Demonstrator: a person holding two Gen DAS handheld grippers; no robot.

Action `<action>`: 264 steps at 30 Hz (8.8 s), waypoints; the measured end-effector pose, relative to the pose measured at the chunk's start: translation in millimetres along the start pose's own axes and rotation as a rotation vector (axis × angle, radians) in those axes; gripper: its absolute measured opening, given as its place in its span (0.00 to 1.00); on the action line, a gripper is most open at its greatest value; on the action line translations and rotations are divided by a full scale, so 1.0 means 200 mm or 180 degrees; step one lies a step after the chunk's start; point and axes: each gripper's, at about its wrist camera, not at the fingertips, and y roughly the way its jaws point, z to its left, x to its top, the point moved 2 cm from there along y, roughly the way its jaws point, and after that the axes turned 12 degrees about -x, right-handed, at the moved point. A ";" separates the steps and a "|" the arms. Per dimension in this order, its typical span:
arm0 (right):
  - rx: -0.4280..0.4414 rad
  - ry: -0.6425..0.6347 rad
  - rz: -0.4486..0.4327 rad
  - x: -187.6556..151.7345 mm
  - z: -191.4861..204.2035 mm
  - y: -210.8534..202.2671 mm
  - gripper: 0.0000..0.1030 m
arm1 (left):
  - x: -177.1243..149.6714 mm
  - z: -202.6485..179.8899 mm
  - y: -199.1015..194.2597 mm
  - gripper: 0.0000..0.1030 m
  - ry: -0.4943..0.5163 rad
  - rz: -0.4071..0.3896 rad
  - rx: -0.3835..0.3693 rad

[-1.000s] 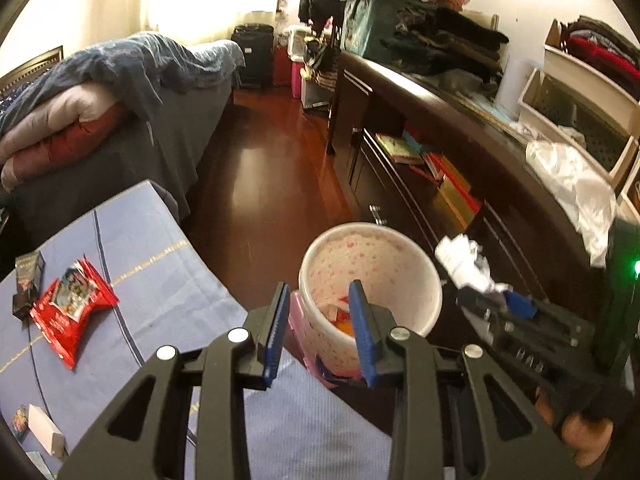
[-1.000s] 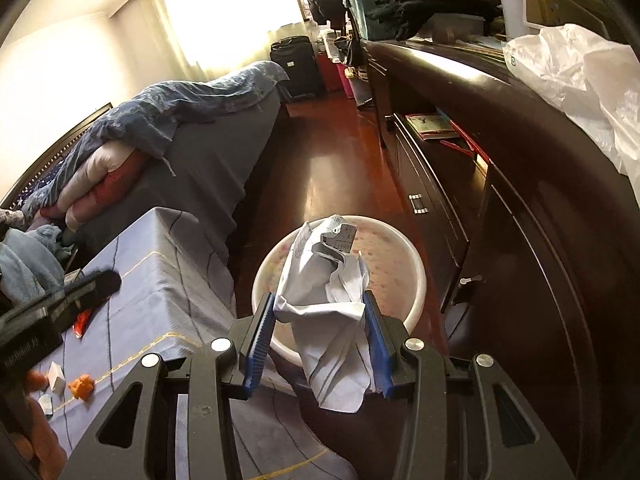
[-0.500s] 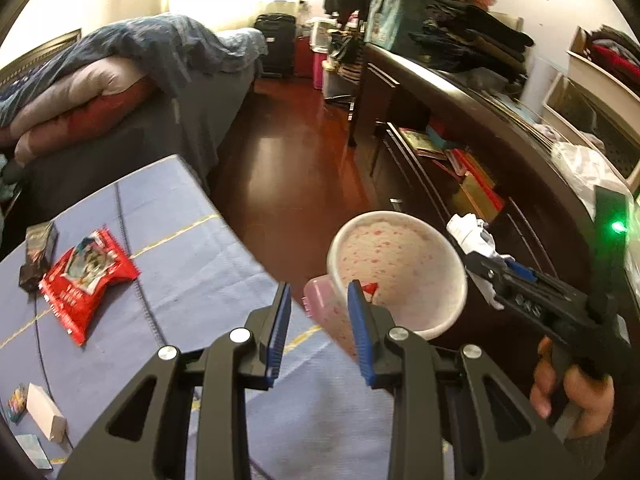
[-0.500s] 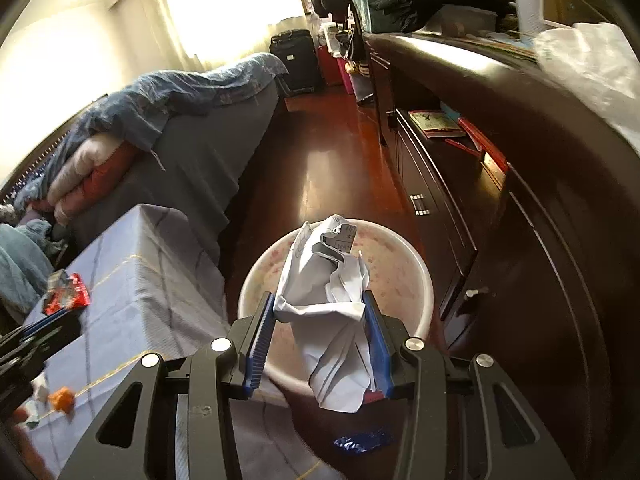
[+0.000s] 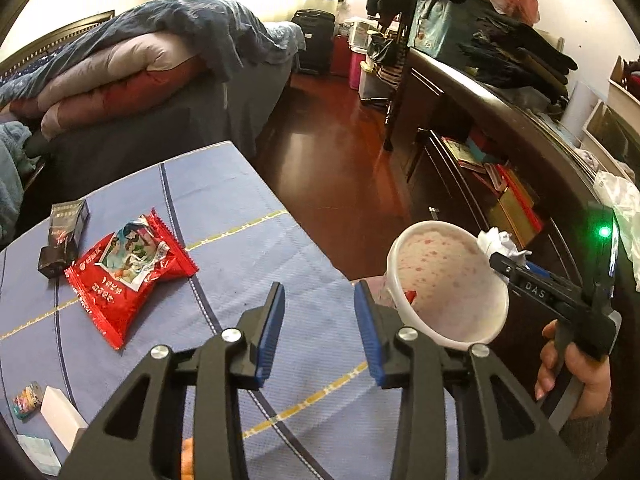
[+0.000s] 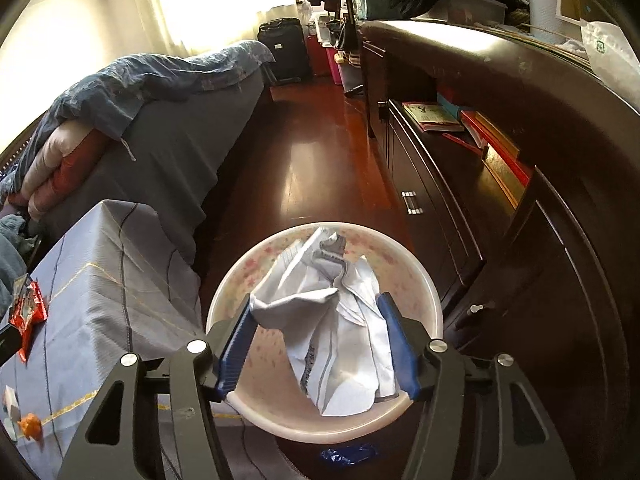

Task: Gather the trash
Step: 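Carry wrapper and paper over the wastebasket and open both grippers, then grasp the white card with the left gripper while the right gripper grasps the orange sponge piece, then carry card and sponge piece over the wastebasket and open both grippers, then grasp the red snack bag with the left gripper while the right gripper grasps the printed tube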

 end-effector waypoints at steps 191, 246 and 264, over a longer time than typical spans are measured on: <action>-0.0234 -0.0214 -0.0087 -0.02 -0.07 0.03 0.53 | 0.30 -0.51 0.65 0.86 0.0137 0.0022 -0.0449; 0.0856 -0.1128 -0.0297 -0.28 0.83 -0.67 0.72 | 0.15 0.80 0.05 0.32 -0.1015 -0.0348 0.0919; 0.1273 -0.1561 -0.0293 -0.46 1.24 -0.83 0.72 | -0.11 0.87 -0.68 0.25 -0.1019 -0.0948 0.0942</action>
